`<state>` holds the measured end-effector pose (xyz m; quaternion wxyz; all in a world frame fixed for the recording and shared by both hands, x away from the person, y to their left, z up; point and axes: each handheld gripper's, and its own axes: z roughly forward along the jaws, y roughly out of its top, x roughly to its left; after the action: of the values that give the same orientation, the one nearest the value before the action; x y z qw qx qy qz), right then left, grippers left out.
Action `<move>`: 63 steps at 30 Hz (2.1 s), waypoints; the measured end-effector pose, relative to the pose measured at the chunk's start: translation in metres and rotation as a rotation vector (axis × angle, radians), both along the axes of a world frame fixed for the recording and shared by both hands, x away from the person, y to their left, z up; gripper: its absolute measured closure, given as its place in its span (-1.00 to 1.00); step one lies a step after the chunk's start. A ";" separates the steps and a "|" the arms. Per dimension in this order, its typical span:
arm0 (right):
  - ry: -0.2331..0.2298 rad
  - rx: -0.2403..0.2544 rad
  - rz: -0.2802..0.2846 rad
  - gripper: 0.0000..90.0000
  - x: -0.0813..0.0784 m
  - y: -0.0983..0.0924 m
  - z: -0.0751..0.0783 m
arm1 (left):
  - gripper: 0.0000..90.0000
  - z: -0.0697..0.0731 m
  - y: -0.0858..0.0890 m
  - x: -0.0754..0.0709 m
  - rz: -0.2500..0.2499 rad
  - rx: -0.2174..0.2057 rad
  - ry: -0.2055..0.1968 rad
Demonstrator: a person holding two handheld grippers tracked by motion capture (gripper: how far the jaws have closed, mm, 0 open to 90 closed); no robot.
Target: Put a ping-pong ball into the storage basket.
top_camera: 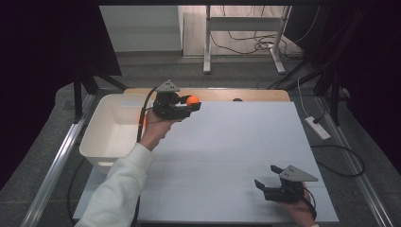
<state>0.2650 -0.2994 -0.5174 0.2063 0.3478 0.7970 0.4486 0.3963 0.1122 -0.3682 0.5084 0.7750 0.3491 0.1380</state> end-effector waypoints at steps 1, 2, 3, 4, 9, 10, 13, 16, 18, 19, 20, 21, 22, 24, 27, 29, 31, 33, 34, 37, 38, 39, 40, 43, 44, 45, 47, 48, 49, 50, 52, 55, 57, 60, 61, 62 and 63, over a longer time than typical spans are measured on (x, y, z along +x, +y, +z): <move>-0.001 -0.002 -0.001 -0.67 0.000 0.000 0.000 | 0.13 0.001 0.002 0.000 0.006 0.002 -0.002; -0.001 -0.002 -0.001 -0.67 0.000 0.000 0.000 | 0.13 0.001 0.002 0.000 0.006 0.002 -0.002; -0.001 -0.002 -0.001 -0.66 0.000 0.000 0.000 | 0.13 0.002 0.004 -0.001 0.009 0.002 -0.004; -0.001 -0.002 -0.001 -0.66 0.000 0.000 0.000 | 0.13 0.003 0.005 -0.001 0.012 0.002 -0.003; -0.001 -0.003 -0.001 -0.66 0.000 0.000 0.000 | 0.13 0.005 0.010 -0.003 0.021 0.003 -0.010; 0.000 -0.002 -0.002 -0.66 0.000 0.000 0.000 | 0.13 0.006 0.012 -0.003 0.024 0.004 -0.011; 0.001 -0.003 -0.001 -0.67 0.000 0.000 0.000 | 0.13 0.007 0.014 -0.004 0.029 0.017 -0.013; 0.001 -0.001 0.000 -0.67 0.000 0.000 0.000 | 0.13 0.007 0.019 -0.005 0.039 0.015 -0.014; 0.001 -0.004 -0.003 -0.67 0.000 0.000 0.000 | 0.13 0.008 0.024 -0.006 0.055 0.011 -0.012; 0.001 -0.001 -0.002 -0.67 0.000 0.000 0.000 | 0.13 0.009 0.027 -0.006 0.061 0.008 -0.013; 0.001 0.000 -0.001 -0.67 0.000 0.000 0.000 | 0.13 0.009 0.028 -0.007 0.063 0.007 -0.011; 0.001 0.000 -0.001 -0.67 0.000 0.000 0.000 | 0.13 0.009 0.028 -0.007 0.063 0.007 -0.011; 0.002 -0.002 -0.002 -0.67 0.000 0.000 0.000 | 0.13 0.009 0.030 -0.007 0.067 0.005 -0.012; 0.001 -0.004 -0.002 -0.66 0.000 0.000 0.000 | 0.13 0.010 0.034 -0.007 0.072 0.005 -0.014; 0.001 -0.005 -0.004 -0.67 0.000 0.000 0.000 | 0.13 0.011 0.040 -0.009 0.083 0.007 -0.017; 0.001 -0.004 -0.004 -0.67 0.000 0.000 0.000 | 0.13 0.012 0.043 -0.010 0.091 0.005 -0.019; 0.001 -0.006 -0.004 -0.67 0.000 0.000 0.000 | 0.13 0.013 0.046 -0.011 0.100 0.008 -0.019; 0.000 -0.007 -0.004 -0.67 0.000 0.001 0.000 | 0.13 0.013 0.049 -0.011 0.108 0.013 -0.016; 0.000 -0.007 -0.005 -0.67 0.000 0.001 0.000 | 0.13 0.013 0.051 -0.011 0.115 0.016 -0.014; -0.001 -0.007 -0.007 -0.67 0.000 0.000 0.000 | 0.13 0.013 0.056 -0.012 0.129 0.017 -0.012; -0.001 -0.007 -0.008 -0.66 0.000 0.000 0.000 | 0.13 0.013 0.058 -0.012 0.135 0.018 -0.012; 0.000 -0.008 -0.008 -0.66 0.000 0.000 0.000 | 0.13 0.013 0.059 -0.012 0.139 0.017 -0.011; -0.001 -0.008 -0.008 -0.67 0.000 0.000 0.000 | 0.13 0.013 0.061 -0.012 0.142 0.018 -0.010; -0.002 -0.009 -0.008 -0.66 0.000 0.001 0.000 | 0.13 0.012 0.067 -0.012 0.160 0.012 -0.008; -0.002 -0.009 -0.009 -0.66 0.000 0.001 0.000 | 0.13 0.011 0.069 -0.011 0.164 0.013 -0.007; -0.002 -0.009 -0.009 -0.66 0.000 0.001 0.000 | 0.13 0.011 0.069 -0.011 0.164 0.013 -0.007; -0.002 -0.009 -0.010 -0.66 0.000 0.000 0.000 | 0.13 0.011 0.071 -0.011 0.172 0.009 -0.005; -0.001 -0.008 -0.010 -0.66 0.000 0.000 0.000 | 0.13 0.011 0.073 -0.011 0.177 0.015 -0.005; -0.003 -0.008 -0.010 -0.66 0.000 0.000 0.000 | 0.13 0.011 0.074 -0.011 0.179 0.016 -0.005; -0.003 -0.008 -0.010 -0.66 0.000 0.000 0.000 | 0.13 0.010 0.075 -0.011 0.182 0.016 -0.005; -0.006 -0.007 -0.012 -0.66 0.000 0.000 0.000 | 0.13 0.010 0.076 -0.010 0.187 0.018 -0.006; -0.006 -0.006 -0.013 -0.66 0.000 0.000 0.000 | 0.13 0.009 0.079 -0.010 0.198 0.022 -0.006; -0.006 -0.006 -0.013 -0.66 0.000 0.000 0.000 | 0.13 0.009 0.081 -0.010 0.204 0.023 -0.004; -0.006 -0.006 -0.011 -0.66 0.000 0.000 0.000 | 0.13 0.008 0.085 -0.010 0.216 0.029 -0.003; -0.006 -0.007 -0.011 -0.66 0.000 0.000 0.000 | 0.13 0.007 0.088 -0.010 0.224 0.038 -0.002; -0.006 -0.006 -0.011 -0.66 0.000 0.000 0.000 | 0.13 0.007 0.089 -0.010 0.229 0.039 0.000; -0.006 -0.006 -0.012 -0.66 0.000 0.000 0.000 | 0.13 0.006 0.091 -0.010 0.234 0.038 0.003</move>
<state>0.2649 -0.2992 -0.5174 0.2123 0.3506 0.7958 0.4458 0.3866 0.2029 -0.3619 0.4737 0.7387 0.4351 0.2016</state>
